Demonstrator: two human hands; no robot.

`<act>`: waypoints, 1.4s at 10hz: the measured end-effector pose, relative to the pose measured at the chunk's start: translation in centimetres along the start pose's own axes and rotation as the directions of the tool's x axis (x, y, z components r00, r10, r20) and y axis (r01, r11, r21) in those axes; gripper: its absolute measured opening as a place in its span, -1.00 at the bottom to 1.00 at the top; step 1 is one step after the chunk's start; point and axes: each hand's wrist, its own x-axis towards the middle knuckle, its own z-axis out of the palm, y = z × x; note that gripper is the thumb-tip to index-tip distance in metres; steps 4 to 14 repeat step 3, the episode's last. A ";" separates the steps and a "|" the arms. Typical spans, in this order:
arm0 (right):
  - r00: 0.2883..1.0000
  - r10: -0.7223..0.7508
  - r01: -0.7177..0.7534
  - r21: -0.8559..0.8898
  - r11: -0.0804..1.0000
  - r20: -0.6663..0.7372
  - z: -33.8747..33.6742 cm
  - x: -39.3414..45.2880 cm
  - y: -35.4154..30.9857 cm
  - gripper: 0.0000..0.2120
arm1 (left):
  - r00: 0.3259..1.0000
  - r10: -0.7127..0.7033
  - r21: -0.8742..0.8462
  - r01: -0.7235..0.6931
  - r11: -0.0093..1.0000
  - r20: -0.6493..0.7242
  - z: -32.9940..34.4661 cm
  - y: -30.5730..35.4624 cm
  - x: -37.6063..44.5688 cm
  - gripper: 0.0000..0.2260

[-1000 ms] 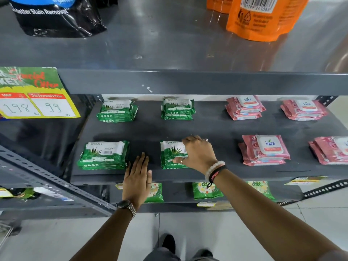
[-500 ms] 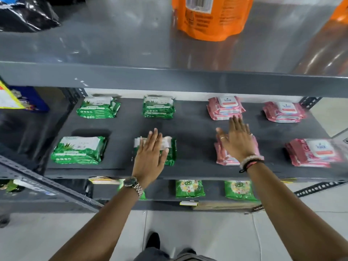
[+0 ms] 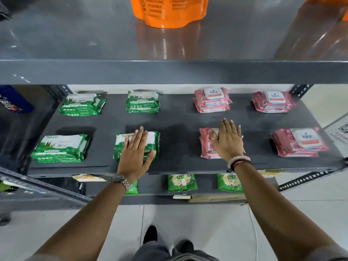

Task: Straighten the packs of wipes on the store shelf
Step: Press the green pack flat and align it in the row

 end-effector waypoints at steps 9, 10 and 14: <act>1.000 -0.007 0.007 0.054 0.999 -0.015 -0.9 -0.1 -0.2 -0.33 | 1.000 0.000 -0.036 0.001 0.999 0.031 -0.9 0.3 0.0 -0.41; 1.000 -0.007 0.007 0.054 0.999 -0.015 -0.9 -0.1 -0.2 -0.33 | 1.000 0.000 -0.036 0.001 0.999 0.031 -0.9 0.3 0.0 -0.41; 1.000 -0.007 0.007 0.054 0.999 -0.015 -0.9 -0.1 -0.2 -0.33 | 1.000 0.000 -0.036 0.001 0.999 0.031 -0.9 0.3 0.0 -0.41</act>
